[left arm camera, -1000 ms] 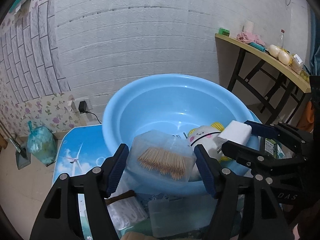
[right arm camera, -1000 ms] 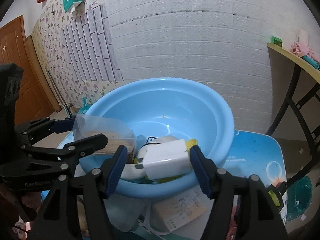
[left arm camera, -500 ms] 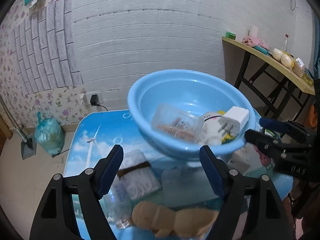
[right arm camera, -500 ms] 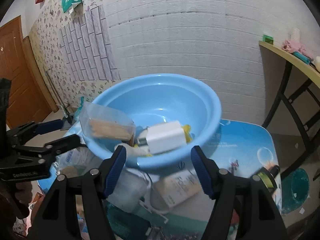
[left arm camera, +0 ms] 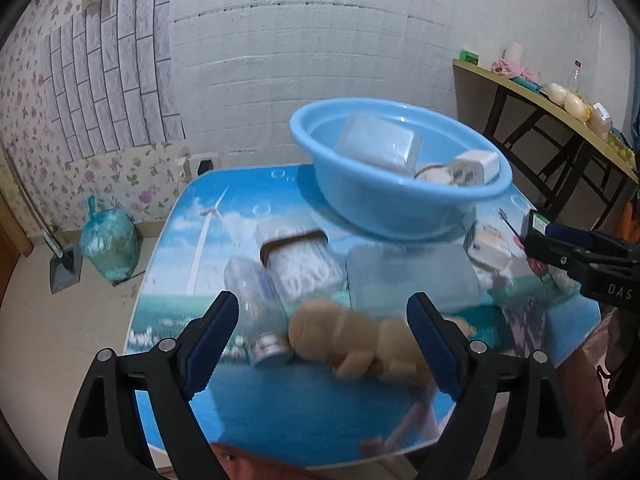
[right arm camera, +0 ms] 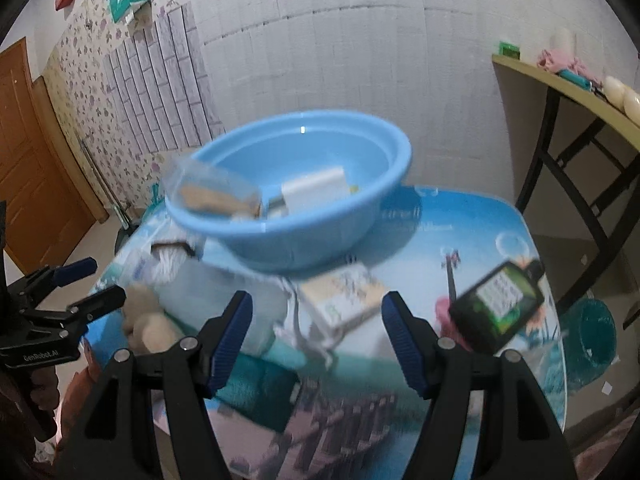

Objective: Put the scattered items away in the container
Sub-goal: 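Grasp the teal packet with the right tool while the left grasps the plastic bottle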

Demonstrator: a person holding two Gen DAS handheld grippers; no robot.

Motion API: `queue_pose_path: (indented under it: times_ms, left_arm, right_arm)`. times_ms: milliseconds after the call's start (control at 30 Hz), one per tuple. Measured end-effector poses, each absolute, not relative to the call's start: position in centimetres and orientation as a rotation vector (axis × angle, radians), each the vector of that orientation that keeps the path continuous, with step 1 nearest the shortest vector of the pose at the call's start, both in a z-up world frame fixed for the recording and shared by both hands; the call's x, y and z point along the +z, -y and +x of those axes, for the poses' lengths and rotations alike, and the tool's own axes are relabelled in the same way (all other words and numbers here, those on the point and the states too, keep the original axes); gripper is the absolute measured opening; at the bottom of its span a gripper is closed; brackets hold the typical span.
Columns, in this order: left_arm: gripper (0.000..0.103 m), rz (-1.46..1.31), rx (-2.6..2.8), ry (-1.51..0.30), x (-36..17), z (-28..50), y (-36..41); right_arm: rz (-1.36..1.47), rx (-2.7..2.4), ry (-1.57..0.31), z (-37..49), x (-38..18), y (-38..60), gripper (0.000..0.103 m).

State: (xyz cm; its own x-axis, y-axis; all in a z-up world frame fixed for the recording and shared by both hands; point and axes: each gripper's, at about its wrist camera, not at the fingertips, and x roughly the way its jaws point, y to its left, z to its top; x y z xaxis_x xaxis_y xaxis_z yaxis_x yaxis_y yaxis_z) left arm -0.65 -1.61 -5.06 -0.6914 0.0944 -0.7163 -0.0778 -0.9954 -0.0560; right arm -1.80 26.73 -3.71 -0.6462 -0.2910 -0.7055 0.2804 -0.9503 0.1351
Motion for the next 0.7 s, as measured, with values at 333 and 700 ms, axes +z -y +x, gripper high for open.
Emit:
queue_pose_path:
  times_ms: [333,700]
  left_arm:
    - [0.091,-1.155,2.813,-0.005,-5.6,1.4,2.0]
    - [0.091,-1.241,2.901,0.158,-6.6,1.4,6.0]
  right_arm:
    - [1.205,-2.561,-0.004,0.2,-6.0,-27.0,0.067]
    - [1.228,-2.512,-0.048,0.9,-6.7,-25.7,0.067]
